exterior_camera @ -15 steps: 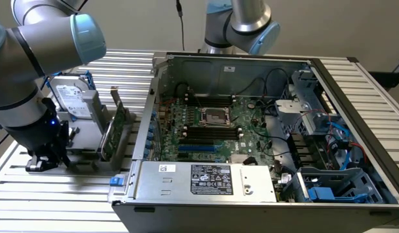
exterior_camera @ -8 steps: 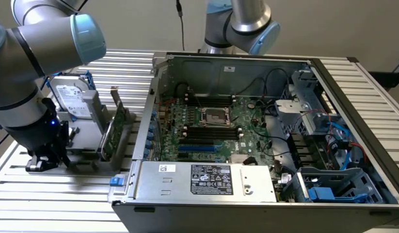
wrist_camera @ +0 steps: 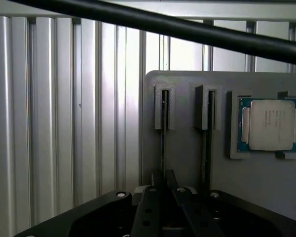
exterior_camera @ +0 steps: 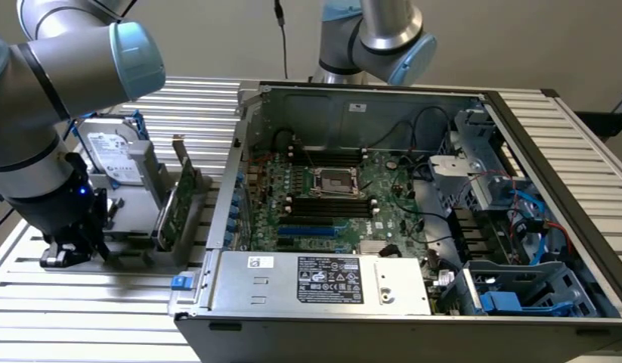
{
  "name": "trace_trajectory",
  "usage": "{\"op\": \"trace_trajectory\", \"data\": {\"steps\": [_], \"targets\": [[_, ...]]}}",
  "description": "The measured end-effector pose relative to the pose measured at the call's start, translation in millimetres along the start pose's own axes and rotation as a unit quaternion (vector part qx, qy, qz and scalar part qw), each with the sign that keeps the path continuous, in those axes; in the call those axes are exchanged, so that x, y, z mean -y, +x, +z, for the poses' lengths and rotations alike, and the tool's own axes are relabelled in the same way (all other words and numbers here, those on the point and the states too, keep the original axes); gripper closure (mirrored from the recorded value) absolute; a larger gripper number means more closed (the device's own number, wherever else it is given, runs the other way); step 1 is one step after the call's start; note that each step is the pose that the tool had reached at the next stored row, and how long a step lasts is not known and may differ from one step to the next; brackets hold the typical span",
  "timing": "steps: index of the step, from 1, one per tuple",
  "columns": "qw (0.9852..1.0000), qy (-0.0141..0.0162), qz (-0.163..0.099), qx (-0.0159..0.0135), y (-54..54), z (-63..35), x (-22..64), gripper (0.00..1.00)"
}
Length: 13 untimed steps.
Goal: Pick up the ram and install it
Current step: 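Pick up the ram and move it above insertion slot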
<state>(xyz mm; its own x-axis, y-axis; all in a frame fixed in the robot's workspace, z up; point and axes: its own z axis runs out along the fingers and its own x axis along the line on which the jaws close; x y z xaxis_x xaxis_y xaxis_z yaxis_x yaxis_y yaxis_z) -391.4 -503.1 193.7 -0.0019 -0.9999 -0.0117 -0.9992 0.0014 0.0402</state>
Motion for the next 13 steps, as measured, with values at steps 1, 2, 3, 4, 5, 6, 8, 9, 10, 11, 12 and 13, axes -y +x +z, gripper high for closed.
{"op": "trace_trajectory", "data": {"steps": [1, 2, 3, 4, 5, 6, 8, 9, 10, 11, 12, 13], "targets": [[1.0, 0.0, 0.0, 0.0, 0.0, -0.1, 0.0, 0.86], [1.0, 0.0001, 0.0, 0.0001, 0.0, -0.4, 0.0, 0.86], [1.0, 0.0, 0.0, 0.0001, 0.0, -1.1, -0.1, 0.86], [1.0, -0.0002, 0.0, 0.0, 0.0, -2.7, -0.1, 0.86], [1.0, -0.0005, 0.0, 0.0, 0.0, -4.5, -0.2, 0.86], [1.0, -0.0008, 0.0, 0.0, -0.1, -6.8, -0.3, 0.86], [1.0, -0.0017, 0.0, 0.0, -0.1, -13.1, -0.5, 0.86], [1.0, -0.0022, 0.0, 0.0, -0.2, -16.8, -0.7, 0.86], [1.0, -0.0025, 0.0, 0.0, -0.2, -21.2, -0.8, 0.86], [1.0, -0.0028, 0.0, 0.0, -0.3, -25.9, -1.0, 0.86], [1.0, -0.0031, 0.0, 0.0, -0.3, -30.5, -1.2, 0.86], [1.0, -0.0034, 0.0, -0.0001, -0.4, -35.0, -1.4, 0.86]]}}
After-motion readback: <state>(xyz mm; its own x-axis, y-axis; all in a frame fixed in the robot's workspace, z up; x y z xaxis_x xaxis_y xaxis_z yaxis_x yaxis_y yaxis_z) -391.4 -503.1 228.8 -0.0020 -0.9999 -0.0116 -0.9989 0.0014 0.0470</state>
